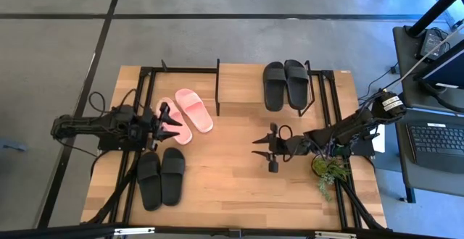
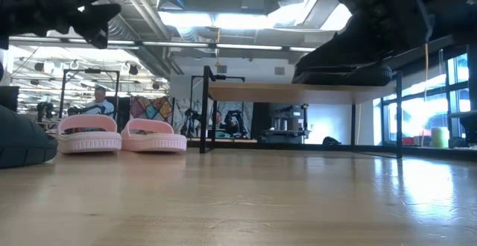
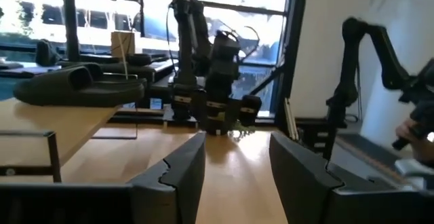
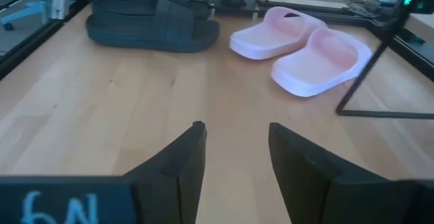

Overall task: Pick and place slides into the shelf
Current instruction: Put the black slide on the shelf

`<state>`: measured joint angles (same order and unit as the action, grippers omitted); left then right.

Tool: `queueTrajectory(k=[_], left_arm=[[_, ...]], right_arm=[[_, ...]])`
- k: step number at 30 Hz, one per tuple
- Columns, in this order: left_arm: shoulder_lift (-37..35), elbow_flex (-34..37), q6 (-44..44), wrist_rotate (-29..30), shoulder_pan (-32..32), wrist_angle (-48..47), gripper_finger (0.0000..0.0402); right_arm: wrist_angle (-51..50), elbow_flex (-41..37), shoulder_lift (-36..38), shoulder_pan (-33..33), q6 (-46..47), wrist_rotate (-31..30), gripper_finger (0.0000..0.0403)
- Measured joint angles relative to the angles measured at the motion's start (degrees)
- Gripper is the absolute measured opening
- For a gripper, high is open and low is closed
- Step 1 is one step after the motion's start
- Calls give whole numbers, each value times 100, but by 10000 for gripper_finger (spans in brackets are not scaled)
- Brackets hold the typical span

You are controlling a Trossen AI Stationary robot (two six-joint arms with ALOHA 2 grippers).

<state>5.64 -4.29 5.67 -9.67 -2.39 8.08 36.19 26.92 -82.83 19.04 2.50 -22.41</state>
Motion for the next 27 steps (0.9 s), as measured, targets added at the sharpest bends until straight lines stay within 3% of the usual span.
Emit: queueTrajectory(k=[14,19,27], left_arm=[[3007,-2076,-522,1968,1749,-1314,156],[4138,-2975,184,2774,2397,-2427,156],[5818,-4307,2008,3031,3414,-4413,156]], right_arm=[[-11,0,0,-276,39,-2,162],[-64,-1,0,-276,44,-1,162],[-206,-2,0,-276,326,2,162]])
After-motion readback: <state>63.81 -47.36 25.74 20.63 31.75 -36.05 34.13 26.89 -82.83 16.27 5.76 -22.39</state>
